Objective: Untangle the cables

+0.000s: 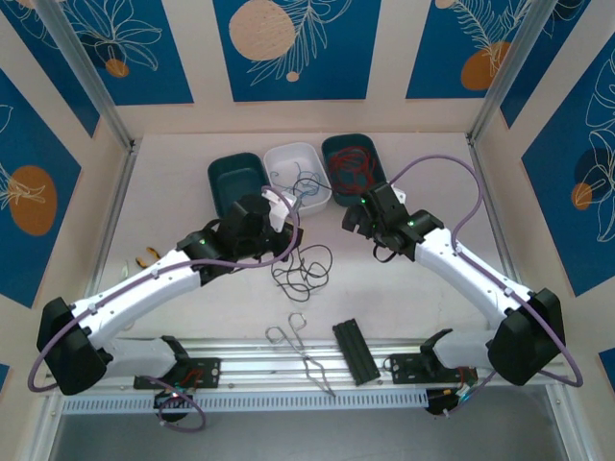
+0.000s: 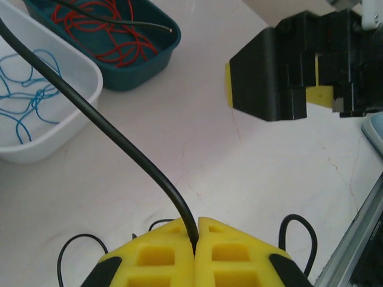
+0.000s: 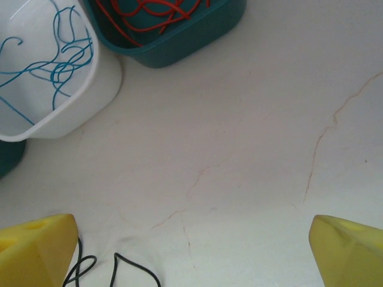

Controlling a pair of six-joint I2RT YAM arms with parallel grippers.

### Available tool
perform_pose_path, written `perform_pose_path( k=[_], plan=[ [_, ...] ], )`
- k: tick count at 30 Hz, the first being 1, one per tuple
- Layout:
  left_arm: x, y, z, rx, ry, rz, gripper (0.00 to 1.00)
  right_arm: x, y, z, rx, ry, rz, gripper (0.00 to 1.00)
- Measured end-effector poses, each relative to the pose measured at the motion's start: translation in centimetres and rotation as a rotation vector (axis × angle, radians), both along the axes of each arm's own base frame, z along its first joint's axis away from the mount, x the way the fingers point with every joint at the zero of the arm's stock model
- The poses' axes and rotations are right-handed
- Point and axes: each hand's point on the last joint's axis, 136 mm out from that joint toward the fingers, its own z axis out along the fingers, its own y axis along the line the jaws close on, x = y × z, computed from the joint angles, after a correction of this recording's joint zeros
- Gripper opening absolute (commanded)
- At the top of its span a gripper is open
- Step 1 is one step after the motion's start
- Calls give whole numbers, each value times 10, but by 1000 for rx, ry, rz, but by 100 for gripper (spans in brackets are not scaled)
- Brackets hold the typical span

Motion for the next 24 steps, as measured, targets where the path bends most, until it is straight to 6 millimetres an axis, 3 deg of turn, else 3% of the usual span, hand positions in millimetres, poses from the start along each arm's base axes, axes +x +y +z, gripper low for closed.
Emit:
perform_pose_path(
  k=[6,16,24],
  plan=[
    [12,4,-1,-8,-46,62,0,-6,17,5,82,-18,91,97],
    [44,19,5,-49,-46,259,0,-48,45,-4,260,-134,301,77],
    [56,29,0,-83,8,361,0,-92,110,-35,242,-124,556,75]
  ],
)
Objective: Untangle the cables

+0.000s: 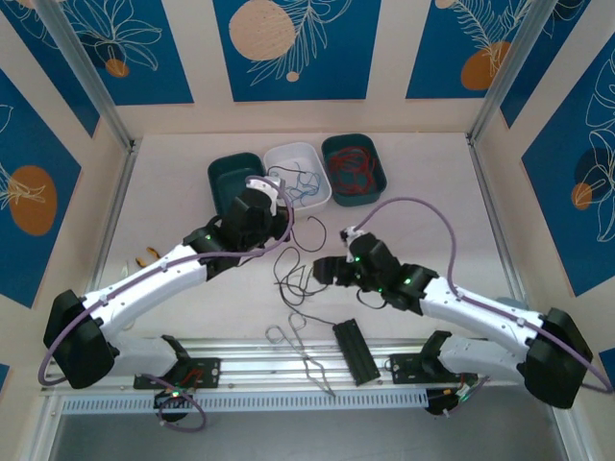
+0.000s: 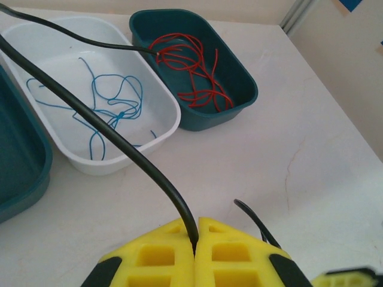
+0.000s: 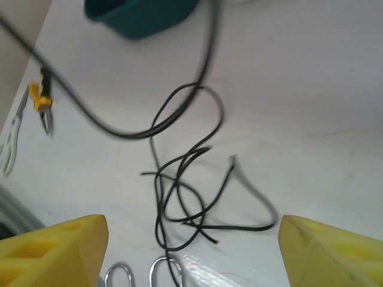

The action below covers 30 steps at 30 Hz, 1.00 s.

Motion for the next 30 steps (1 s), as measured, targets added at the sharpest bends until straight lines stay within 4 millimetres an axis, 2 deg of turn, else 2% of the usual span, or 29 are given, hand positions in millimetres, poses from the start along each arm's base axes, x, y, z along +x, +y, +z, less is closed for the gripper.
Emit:
perform_pose_path(
  k=[4,9,16,19,21,25,30],
  plan=[
    [5,12,-6,15,23,40,0,-6,20,-24,-120,21,62,77],
    [12,40,0,29,24,87,0,3,45,-30,-230,21,94,80],
    [19,79,20,30,14,104,0,7,52,-54,-327,81,102,80],
    [20,87,20,60,26,80,0,8,49,-68,-371,118,92,74],
    [20,92,20,85,34,62,0,9,46,-73,-388,138,81,67],
    [28,105,21,115,45,43,0,15,41,-75,-391,156,52,55],
    [46,123,10,166,90,33,0,25,31,-75,-380,177,-1,41]
  ],
)
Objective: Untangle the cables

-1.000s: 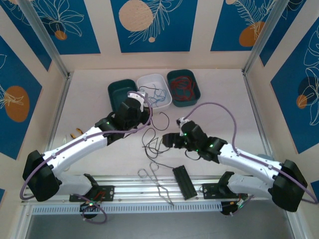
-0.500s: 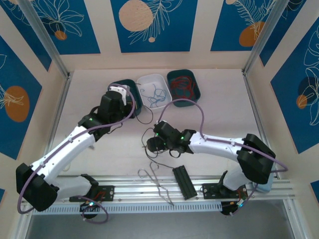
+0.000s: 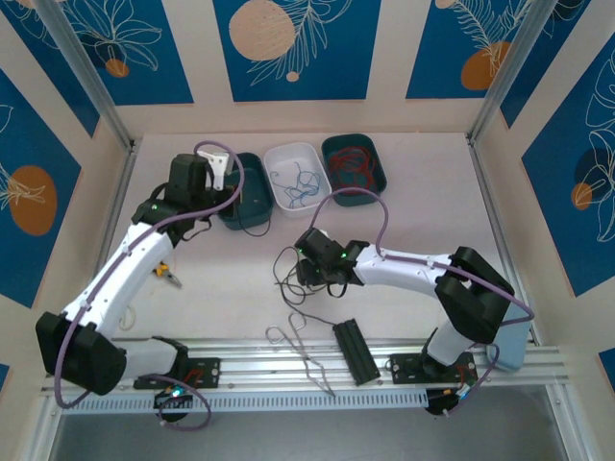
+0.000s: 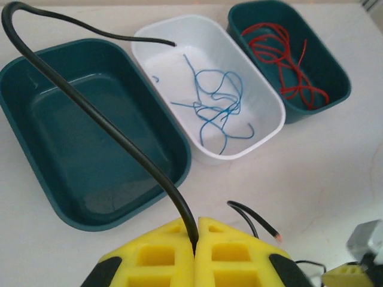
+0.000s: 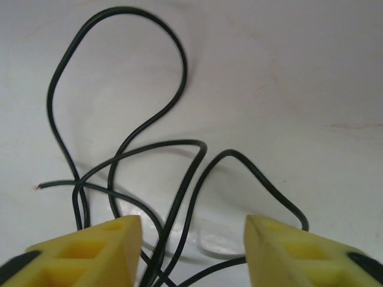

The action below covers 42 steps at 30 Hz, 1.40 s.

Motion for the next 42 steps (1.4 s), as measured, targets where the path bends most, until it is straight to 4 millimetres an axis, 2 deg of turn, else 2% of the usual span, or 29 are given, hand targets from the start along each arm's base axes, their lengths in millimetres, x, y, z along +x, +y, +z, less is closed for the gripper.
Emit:
perform_pose_path(
  k=[5,13,18,21,29,34,42],
  plan=[
    [27,11,-13,42,50,2,0,4,-8,-2,-8,13,-30,18],
    [81,22,-29,48,103,19,0,6,-16,-1,-25,32,-67,9],
    [104,24,-52,33,158,2,0,11,-25,0,-34,35,-107,4],
    [112,23,-67,33,194,-6,0,15,-32,7,-31,28,-136,3],
    [118,25,-101,53,299,-2,0,28,-39,32,24,-15,-180,2],
    [119,26,-113,65,333,5,0,29,-41,33,27,-15,-189,1],
    [139,39,-124,130,332,74,0,29,-41,33,27,-15,-189,0]
  ],
)
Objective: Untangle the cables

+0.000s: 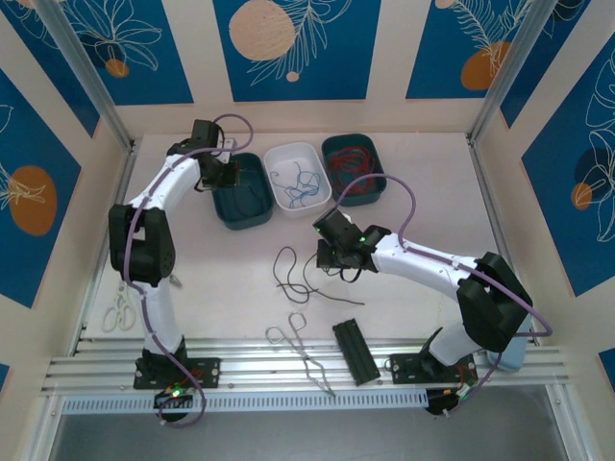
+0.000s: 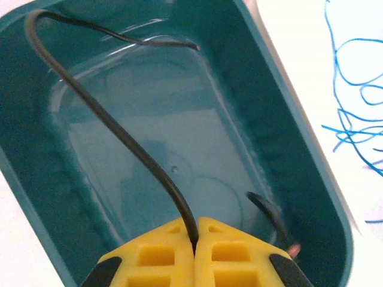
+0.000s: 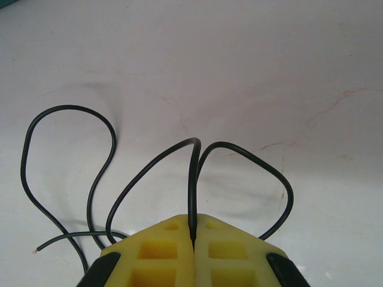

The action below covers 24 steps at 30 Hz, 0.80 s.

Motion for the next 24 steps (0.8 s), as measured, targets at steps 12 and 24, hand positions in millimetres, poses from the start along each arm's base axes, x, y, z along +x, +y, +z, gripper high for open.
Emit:
perform_pose_path(
  k=[12,24],
  plan=[
    [7,10,-14,39,20,64,42,0,0,3,8,-5,-3,0],
    [-44,6,55,-88,-110,92,71,-1,4,15,30,-31,3,0]
  ],
)
